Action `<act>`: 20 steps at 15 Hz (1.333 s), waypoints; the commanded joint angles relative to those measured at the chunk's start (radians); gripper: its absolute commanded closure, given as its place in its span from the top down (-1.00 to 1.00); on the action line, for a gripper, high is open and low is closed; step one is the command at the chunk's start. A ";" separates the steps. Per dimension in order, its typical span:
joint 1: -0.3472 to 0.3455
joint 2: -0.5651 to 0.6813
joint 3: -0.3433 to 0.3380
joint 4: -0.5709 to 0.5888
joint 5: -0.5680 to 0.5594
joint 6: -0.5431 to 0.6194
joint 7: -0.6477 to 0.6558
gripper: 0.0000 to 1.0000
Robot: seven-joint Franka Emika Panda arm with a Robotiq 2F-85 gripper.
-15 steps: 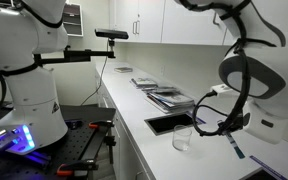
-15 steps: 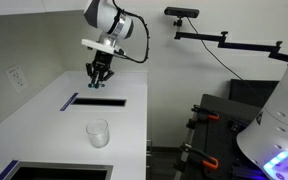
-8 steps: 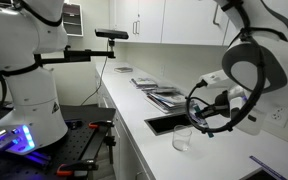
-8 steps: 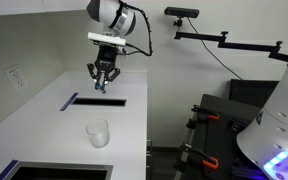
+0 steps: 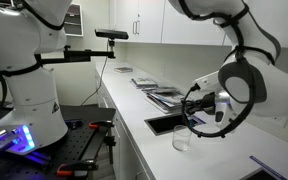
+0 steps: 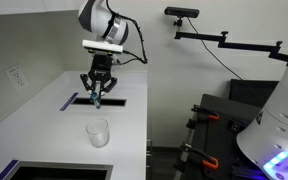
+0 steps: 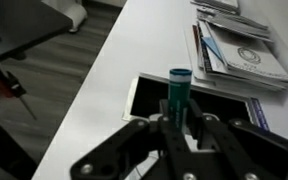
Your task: Pick the marker and put it in the cup
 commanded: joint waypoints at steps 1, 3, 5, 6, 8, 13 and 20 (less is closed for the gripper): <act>0.025 0.095 -0.020 0.093 0.041 -0.085 -0.005 -0.89; 0.029 0.146 -0.015 0.132 0.057 -0.111 -0.005 -0.89; 0.037 0.189 -0.015 0.169 0.069 -0.125 0.000 -0.89; 0.041 0.207 -0.018 0.185 0.073 -0.123 0.000 -0.89; 0.041 0.239 -0.016 0.216 0.081 -0.131 0.003 -0.89; 0.056 0.246 -0.034 0.233 0.061 -0.130 0.018 0.05; 0.097 0.066 -0.102 0.138 -0.023 -0.042 -0.012 1.00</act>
